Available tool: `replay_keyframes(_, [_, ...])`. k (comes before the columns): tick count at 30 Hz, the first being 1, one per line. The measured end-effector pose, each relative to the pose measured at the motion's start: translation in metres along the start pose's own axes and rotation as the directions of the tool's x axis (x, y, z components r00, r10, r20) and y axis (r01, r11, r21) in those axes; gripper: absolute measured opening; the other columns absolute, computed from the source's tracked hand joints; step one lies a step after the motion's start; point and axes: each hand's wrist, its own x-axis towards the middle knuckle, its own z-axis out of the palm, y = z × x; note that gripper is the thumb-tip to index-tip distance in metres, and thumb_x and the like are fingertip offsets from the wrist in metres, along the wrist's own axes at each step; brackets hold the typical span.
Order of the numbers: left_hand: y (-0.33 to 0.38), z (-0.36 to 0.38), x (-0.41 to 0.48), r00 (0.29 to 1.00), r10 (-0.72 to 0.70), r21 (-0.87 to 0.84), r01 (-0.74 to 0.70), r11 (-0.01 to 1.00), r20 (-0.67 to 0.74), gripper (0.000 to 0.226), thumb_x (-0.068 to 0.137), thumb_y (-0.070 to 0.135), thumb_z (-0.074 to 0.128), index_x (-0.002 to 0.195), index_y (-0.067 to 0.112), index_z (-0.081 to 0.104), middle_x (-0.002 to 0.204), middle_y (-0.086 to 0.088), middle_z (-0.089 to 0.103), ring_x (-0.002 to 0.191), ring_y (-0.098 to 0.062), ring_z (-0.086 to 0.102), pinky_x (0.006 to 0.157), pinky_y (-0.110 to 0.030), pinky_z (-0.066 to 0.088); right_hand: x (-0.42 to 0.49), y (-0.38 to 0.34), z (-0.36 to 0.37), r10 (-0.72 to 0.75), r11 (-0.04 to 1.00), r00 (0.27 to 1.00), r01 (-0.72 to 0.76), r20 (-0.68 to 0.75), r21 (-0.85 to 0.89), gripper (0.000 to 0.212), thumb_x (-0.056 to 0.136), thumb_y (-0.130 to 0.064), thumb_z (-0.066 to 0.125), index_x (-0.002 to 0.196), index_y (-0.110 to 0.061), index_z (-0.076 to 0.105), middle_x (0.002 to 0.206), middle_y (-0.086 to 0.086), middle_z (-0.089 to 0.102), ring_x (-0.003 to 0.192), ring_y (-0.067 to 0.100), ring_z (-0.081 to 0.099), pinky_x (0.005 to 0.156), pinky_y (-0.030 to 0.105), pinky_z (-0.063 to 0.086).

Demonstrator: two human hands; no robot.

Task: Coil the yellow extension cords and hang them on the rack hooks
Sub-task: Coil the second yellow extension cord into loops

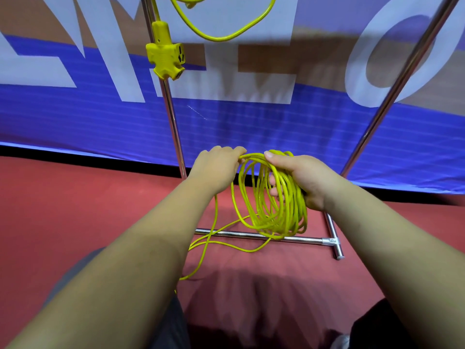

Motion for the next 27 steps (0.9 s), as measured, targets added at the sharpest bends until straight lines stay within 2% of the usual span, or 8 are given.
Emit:
replay_keyframes(3, [-0.007,-0.001,-0.001,0.999,-0.026,-0.026,0.027,0.999,0.038,0.036,0.107,0.041,0.042,0.143,0.042,0.048,0.125,0.005,0.067,0.117,-0.027,0.059,0.079,-0.042,0.046,-0.002,0.003,0.003,0.032,0.998,0.999,-0.032,0.004,-0.051,0.039,0.093,-0.049,0.076,0.094,-0.010,0.071,0.071,0.008,0.071,0.059,0.024,0.071,0.056,0.031,0.054])
replay_keyframes(7, [-0.006,0.001,-0.006,0.998,-0.024,-0.043,0.027,0.999,0.063,0.025,0.105,0.045,0.042,0.124,0.044,0.058,0.110,0.007,0.069,0.109,-0.024,0.063,0.077,-0.043,0.054,-0.001,0.006,0.004,0.075,0.997,0.996,-0.075,0.040,-0.015,0.033,0.094,-0.042,0.076,0.096,-0.010,0.073,0.073,0.007,0.072,0.058,0.023,0.070,0.072,0.039,0.055])
replay_keyframes(9, [-0.003,0.001,-0.005,0.997,-0.035,-0.089,0.041,0.995,0.067,0.026,0.105,0.047,0.044,0.125,0.038,0.059,0.108,0.003,0.070,0.106,-0.026,0.063,0.076,-0.043,0.054,-0.001,0.005,0.004,0.099,0.995,0.993,-0.101,0.068,0.016,0.024,0.096,-0.035,0.074,0.098,-0.010,0.074,0.076,0.006,0.074,0.059,0.022,0.070,0.071,0.037,0.058])
replay_keyframes(12, [-0.004,-0.002,-0.003,0.985,-0.007,-0.306,0.061,0.950,0.175,0.033,0.103,0.037,0.057,0.131,0.022,0.050,0.113,-0.008,0.065,0.101,-0.030,0.060,0.078,-0.043,0.050,-0.002,0.005,0.004,0.135,0.990,0.985,-0.139,0.105,0.029,0.016,0.098,-0.024,0.071,0.098,-0.008,0.073,0.079,0.006,0.076,0.062,0.019,0.072,0.061,0.033,0.058])
replay_keyframes(15, [-0.008,-0.011,-0.005,0.948,0.015,-0.422,0.127,0.898,0.317,0.039,0.090,0.020,0.061,0.123,0.028,0.043,0.115,-0.009,0.056,0.096,-0.028,0.059,0.077,-0.045,0.054,-0.003,0.007,0.002,0.171,0.985,0.975,-0.175,0.144,0.014,0.012,0.099,-0.016,0.066,0.098,-0.005,0.071,0.079,0.007,0.076,0.063,0.019,0.071,0.055,0.030,0.057])
replay_keyframes(19, [-0.003,-0.014,-0.007,0.982,0.072,-0.478,0.021,0.878,0.176,0.030,0.093,0.007,0.056,0.118,0.022,0.051,0.099,-0.002,0.057,0.086,-0.027,0.057,0.064,-0.037,0.043,-0.004,0.007,0.001,0.150,0.985,0.982,-0.159,0.117,0.068,0.010,0.098,-0.008,0.063,0.102,-0.002,0.070,0.086,0.009,0.078,0.064,0.020,0.073,0.061,0.034,0.062])
replay_keyframes(22, [-0.003,-0.007,-0.003,0.994,0.104,-0.417,-0.087,0.905,0.017,0.030,0.099,0.009,0.057,0.125,0.023,0.064,0.101,-0.001,0.057,0.094,-0.022,0.056,0.079,-0.036,0.044,-0.002,0.006,0.001,0.132,0.981,0.984,-0.147,0.116,0.126,0.009,0.098,-0.011,0.063,0.099,-0.005,0.069,0.083,0.007,0.076,0.065,0.021,0.072,0.069,0.037,0.062])
replay_keyframes(27, [0.001,-0.004,-0.004,0.996,0.083,-0.409,-0.082,0.909,-0.015,0.029,0.102,0.015,0.057,0.130,0.018,0.061,0.114,-0.005,0.058,0.098,-0.022,0.057,0.081,-0.031,0.042,0.001,0.008,0.006,0.072,0.982,0.987,-0.095,0.142,0.164,0.021,0.096,-0.031,0.074,0.097,-0.011,0.066,0.068,0.003,0.057,0.055,0.019,0.056,0.062,0.036,0.055])
